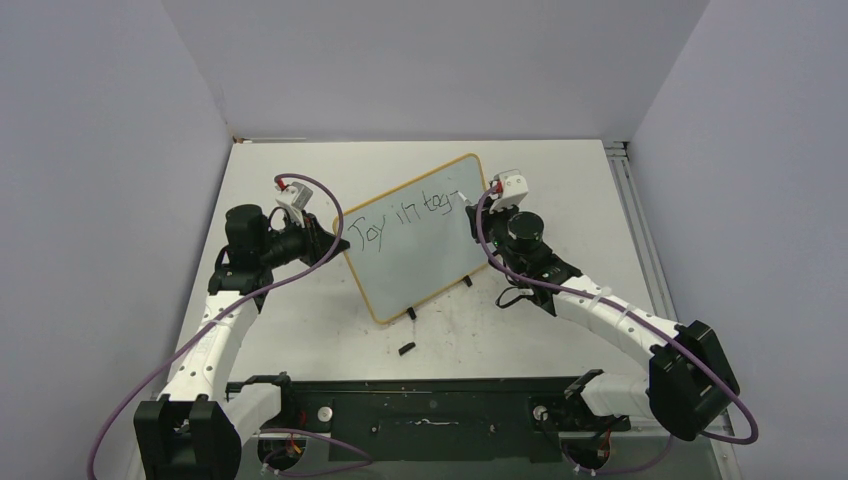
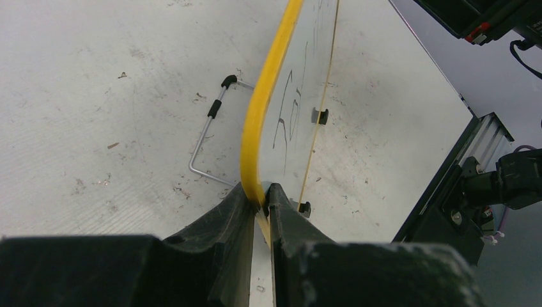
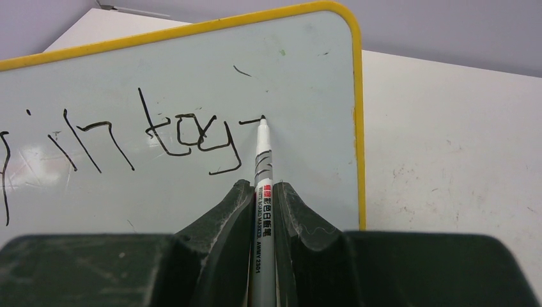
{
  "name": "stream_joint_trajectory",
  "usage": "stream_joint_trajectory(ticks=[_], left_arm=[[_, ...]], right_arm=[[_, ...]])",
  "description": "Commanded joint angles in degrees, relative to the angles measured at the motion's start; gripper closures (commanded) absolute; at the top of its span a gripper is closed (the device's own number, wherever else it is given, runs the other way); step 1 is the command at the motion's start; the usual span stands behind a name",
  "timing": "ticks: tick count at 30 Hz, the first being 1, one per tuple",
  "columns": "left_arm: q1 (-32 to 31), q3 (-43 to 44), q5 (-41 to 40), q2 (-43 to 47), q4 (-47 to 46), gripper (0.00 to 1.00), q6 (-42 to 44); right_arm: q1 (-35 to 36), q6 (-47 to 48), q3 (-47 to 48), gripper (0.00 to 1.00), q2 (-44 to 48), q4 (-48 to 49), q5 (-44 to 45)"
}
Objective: Write a sentence on the whiteboard
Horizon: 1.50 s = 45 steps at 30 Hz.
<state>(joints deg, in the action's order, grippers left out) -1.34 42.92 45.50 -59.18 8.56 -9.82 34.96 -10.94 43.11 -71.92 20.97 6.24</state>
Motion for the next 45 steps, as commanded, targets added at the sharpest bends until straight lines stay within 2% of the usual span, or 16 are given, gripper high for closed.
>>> stream_joint_trajectory(ticks=[1,31,45], left_arm=[[0.1,1.2,-0.1,-0.8,1.5,1.0,1.6],[0.1,1.2,0.1,-0.9,1.5,1.0,1.6],[0.1,1.3,0.1,-0.9,1.6,1.0,1.6]], right_arm=[[-0.3,0.5,2.4,0.95,-0.8,4.8,-1.0],[1.2,1.0,-1.8,0.95,0.1,3.0,-4.5],[1.4,0.7,-2.2,0.95,0.4,1.4,0.9]])
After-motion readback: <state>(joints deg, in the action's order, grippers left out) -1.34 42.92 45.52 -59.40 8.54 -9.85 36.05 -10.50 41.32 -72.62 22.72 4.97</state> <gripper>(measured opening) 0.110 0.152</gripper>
